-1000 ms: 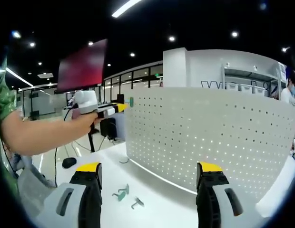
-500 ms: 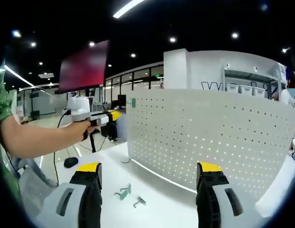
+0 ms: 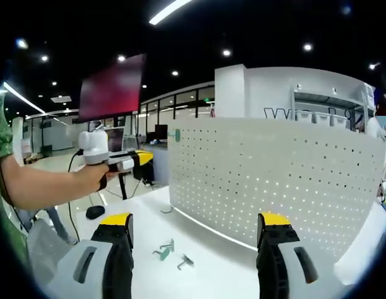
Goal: Insert the hook assembly into the mounting plate slot until the hook locks in place.
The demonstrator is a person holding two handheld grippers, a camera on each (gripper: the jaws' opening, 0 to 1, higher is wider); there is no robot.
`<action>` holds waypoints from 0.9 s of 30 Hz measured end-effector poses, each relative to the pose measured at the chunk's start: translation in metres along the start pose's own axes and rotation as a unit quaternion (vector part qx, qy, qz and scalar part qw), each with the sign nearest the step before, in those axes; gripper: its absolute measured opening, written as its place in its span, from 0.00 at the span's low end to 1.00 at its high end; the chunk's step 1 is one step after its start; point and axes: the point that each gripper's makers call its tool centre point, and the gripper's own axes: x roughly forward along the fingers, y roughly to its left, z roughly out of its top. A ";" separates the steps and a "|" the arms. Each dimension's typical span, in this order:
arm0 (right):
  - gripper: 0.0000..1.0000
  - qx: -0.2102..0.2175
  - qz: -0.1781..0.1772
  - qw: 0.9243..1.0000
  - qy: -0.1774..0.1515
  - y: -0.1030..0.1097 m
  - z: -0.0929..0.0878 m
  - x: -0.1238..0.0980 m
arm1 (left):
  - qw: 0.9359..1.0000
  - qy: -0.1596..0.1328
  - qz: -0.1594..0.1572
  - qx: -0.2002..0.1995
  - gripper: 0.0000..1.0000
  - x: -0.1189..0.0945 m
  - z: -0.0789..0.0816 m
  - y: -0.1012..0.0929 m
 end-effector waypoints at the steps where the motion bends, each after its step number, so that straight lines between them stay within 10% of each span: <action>1: 0.83 0.000 0.000 1.000 0.000 0.001 0.000 0.000 | 1.000 0.001 -0.002 0.000 0.06 -0.002 -0.001 -0.001; 27: 0.83 0.007 0.004 1.000 0.019 0.008 -0.022 -0.009 | 0.989 0.099 -0.109 -0.028 0.15 -0.065 -0.056 -0.059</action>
